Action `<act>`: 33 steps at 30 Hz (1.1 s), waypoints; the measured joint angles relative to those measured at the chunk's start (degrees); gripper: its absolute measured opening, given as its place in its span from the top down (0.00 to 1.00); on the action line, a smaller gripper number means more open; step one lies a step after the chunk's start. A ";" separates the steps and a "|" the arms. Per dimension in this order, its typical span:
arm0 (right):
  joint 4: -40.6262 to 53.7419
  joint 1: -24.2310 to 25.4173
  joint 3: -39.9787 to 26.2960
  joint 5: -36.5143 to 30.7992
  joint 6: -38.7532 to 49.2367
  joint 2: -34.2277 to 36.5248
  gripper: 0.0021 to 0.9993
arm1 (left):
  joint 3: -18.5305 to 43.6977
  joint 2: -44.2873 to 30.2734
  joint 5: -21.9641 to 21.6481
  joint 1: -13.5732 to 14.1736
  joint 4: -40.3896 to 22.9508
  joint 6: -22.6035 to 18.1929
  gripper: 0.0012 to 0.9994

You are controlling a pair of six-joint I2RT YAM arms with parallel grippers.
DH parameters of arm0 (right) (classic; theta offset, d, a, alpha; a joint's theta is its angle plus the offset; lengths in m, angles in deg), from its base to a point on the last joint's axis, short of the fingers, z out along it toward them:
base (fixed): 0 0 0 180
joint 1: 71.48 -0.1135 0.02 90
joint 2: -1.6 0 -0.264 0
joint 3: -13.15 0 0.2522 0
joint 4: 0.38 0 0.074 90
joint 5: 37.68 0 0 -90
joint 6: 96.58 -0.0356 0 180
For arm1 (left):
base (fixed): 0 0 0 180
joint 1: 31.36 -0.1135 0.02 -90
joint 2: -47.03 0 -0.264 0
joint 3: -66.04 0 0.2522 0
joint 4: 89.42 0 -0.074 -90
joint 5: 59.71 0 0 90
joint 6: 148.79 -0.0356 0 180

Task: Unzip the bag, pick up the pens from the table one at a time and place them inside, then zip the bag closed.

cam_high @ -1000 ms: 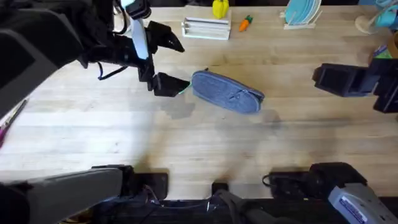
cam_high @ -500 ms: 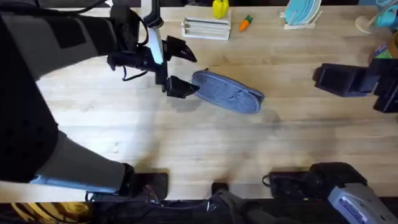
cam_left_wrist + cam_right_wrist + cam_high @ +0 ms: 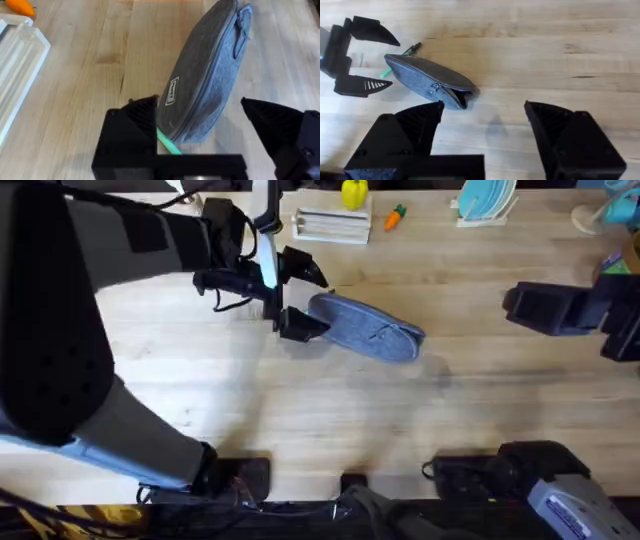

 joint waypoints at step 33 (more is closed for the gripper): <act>0.99 0.00 4.52 11.35 -11.16 0.00 0.00 | 0.00 0.00 -0.44 -0.04 -0.26 0.59 0.96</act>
